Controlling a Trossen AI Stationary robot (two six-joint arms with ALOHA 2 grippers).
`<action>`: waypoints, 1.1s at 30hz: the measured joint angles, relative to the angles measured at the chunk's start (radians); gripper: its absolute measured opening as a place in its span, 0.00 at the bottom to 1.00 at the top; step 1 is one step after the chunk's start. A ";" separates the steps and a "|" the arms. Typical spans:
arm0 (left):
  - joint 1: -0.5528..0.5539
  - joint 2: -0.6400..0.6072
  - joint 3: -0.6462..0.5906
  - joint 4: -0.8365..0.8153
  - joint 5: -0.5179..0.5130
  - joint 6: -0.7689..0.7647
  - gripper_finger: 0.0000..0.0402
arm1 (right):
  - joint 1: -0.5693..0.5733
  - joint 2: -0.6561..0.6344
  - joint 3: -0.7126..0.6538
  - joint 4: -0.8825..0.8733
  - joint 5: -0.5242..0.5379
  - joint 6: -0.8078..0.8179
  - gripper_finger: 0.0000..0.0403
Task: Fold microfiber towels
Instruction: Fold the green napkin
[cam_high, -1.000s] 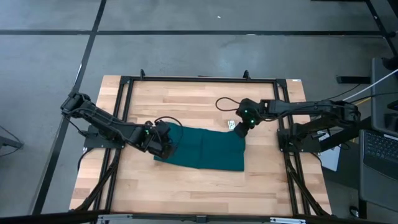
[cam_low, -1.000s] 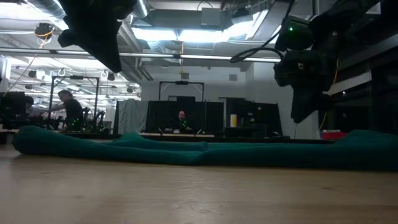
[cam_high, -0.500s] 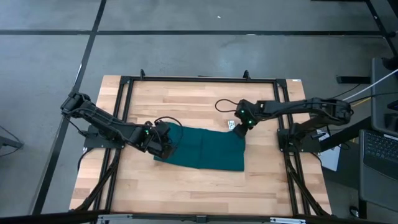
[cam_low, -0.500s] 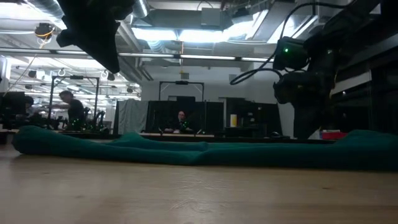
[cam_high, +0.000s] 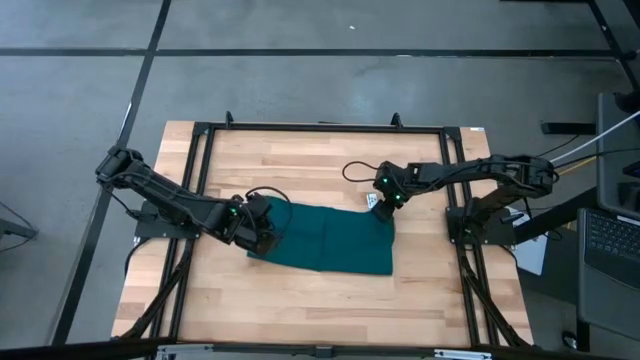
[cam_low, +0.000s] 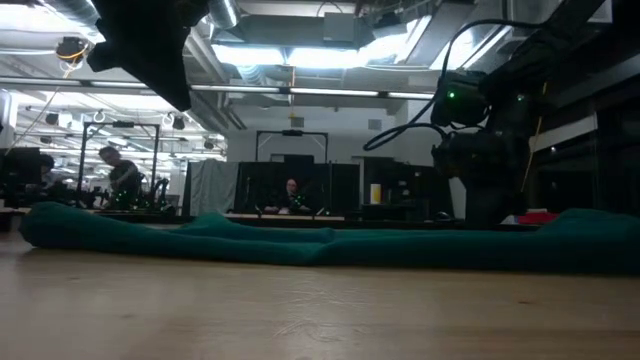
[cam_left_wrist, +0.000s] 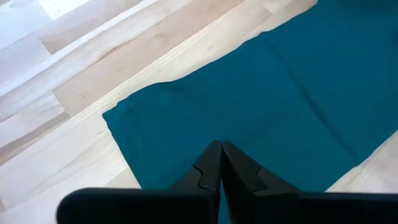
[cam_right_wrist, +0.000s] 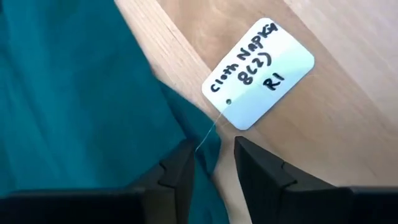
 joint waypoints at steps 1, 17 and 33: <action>0.000 -0.002 0.000 -0.003 0.000 0.000 0.01 | -0.001 0.000 0.000 0.000 0.003 -0.008 0.26; 0.002 0.008 -0.032 -0.041 0.059 -0.064 0.01 | -0.002 0.000 0.000 -0.014 0.007 -0.013 0.01; 0.065 0.008 -0.255 0.265 0.186 -0.087 0.00 | -0.002 -0.033 0.000 -0.083 0.070 0.017 0.00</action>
